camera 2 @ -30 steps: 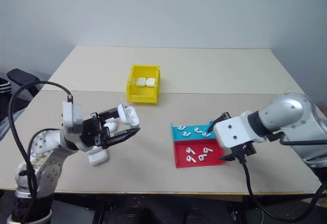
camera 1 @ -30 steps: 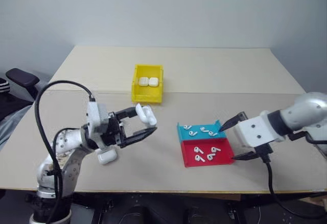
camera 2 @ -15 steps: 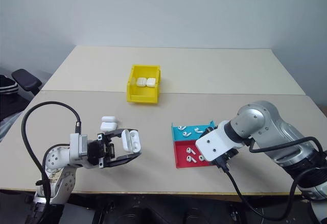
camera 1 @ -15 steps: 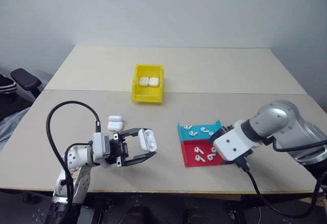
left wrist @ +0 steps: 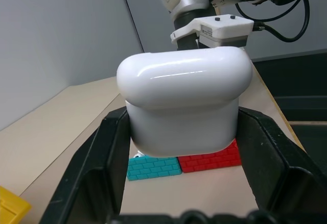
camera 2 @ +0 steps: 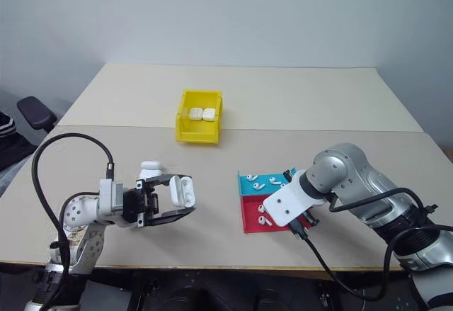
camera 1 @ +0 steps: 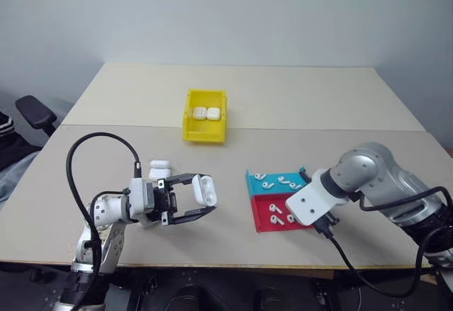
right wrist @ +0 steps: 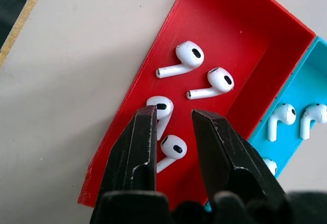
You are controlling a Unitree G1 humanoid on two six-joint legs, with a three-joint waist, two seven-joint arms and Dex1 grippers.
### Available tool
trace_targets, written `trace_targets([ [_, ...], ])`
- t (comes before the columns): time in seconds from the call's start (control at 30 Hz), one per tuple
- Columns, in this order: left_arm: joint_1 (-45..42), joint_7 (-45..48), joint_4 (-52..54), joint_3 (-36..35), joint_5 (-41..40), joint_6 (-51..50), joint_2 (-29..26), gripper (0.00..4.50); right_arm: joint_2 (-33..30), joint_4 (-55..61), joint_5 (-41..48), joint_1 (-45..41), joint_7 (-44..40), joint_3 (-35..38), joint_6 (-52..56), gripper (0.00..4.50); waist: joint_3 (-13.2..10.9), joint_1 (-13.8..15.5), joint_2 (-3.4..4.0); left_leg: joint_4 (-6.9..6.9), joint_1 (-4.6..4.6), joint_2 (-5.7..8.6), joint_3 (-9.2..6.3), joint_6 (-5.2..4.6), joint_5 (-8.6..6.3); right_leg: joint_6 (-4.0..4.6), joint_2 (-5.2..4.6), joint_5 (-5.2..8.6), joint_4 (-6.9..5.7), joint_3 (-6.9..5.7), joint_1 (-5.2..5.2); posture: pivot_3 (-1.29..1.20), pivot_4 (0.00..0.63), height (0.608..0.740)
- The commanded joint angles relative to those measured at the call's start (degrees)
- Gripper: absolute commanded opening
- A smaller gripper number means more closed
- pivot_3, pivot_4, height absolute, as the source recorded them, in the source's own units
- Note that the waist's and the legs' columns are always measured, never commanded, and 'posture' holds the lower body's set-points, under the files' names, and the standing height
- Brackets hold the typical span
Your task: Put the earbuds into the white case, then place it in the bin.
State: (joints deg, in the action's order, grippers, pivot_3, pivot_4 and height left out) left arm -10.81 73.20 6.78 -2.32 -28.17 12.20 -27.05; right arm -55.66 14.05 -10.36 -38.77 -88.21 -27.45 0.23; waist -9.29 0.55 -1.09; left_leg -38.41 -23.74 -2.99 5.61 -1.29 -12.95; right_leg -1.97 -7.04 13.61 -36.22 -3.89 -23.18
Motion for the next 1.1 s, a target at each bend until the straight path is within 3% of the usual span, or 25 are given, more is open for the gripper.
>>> trace_targets([
  [0.03,-0.8,-0.3,1.1,0.1,-0.3,0.5,-0.9,2.79,0.1,-0.2,-1.1,-0.8,-1.5,-0.5,-2.7,1.41,0.0,0.0,0.0,0.0,0.0,0.0,0.0,0.0,0.0,0.0,0.0,0.0,0.0,0.0,0.0,0.0,0.15,0.74],
  [1.1,1.2,-4.3,2.8,1.7,1.3,0.0,-3.7,2.79,4.7,-8.1,-7.2,-2.2,-1.6,-3.2,-6.6,1.41,0.0,0.0,0.0,0.01,0.0,-0.01,0.03,0.01,0.01,0.0,0.01,0.0,0.0,0.0,-0.01,0.0,0.15,0.74],
])
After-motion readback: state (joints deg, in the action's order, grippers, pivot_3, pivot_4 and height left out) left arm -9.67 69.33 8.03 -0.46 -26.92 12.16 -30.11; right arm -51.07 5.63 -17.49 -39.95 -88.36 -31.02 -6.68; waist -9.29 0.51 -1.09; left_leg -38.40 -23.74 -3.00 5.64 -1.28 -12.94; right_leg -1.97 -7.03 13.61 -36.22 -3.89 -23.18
